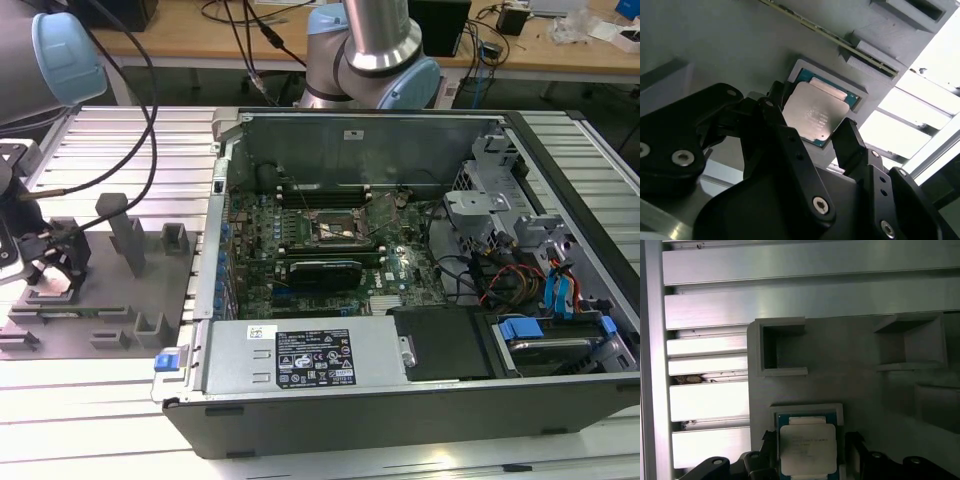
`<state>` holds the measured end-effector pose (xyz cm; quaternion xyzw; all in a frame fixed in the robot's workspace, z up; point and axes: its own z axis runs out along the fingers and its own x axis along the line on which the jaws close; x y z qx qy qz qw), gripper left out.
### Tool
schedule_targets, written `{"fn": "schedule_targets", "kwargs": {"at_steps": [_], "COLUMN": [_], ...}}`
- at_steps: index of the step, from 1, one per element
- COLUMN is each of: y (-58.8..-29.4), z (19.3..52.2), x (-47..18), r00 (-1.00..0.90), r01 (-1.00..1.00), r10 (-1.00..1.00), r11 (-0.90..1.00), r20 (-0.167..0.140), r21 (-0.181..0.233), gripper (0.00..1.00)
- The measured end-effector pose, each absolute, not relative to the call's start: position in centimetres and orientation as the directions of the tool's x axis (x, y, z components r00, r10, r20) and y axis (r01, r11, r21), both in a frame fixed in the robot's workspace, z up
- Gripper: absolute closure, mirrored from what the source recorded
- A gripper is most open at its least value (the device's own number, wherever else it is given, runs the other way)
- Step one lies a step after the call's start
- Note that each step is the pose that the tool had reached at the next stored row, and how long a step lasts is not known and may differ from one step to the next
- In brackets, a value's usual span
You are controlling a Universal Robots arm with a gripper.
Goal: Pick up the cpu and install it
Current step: 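Pick up the cpu and move it towards the insertion slot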
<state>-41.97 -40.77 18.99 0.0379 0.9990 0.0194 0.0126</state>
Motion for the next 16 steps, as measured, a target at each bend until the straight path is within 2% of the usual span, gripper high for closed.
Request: {"fn": "schedule_targets", "kwargs": {"at_steps": [5, 15, 16], "y": [-40.51, -40.42, -40.42], "z": [18.97, 18.94, 18.95], "x": [-41.96, -41.92, -41.93], "r00": [-0.997, -0.999, -0.999], "r01": [0.079, 0.041, 0.04], "r10": [0.079, 0.041, 0.04], "r11": [0.997, 0.999, 0.999], "r20": [-0.008, -0.007, -0.007], "r21": [0.016, 0.016, 0.016], "gripper": [0.35, 0.35, 0.45]}}
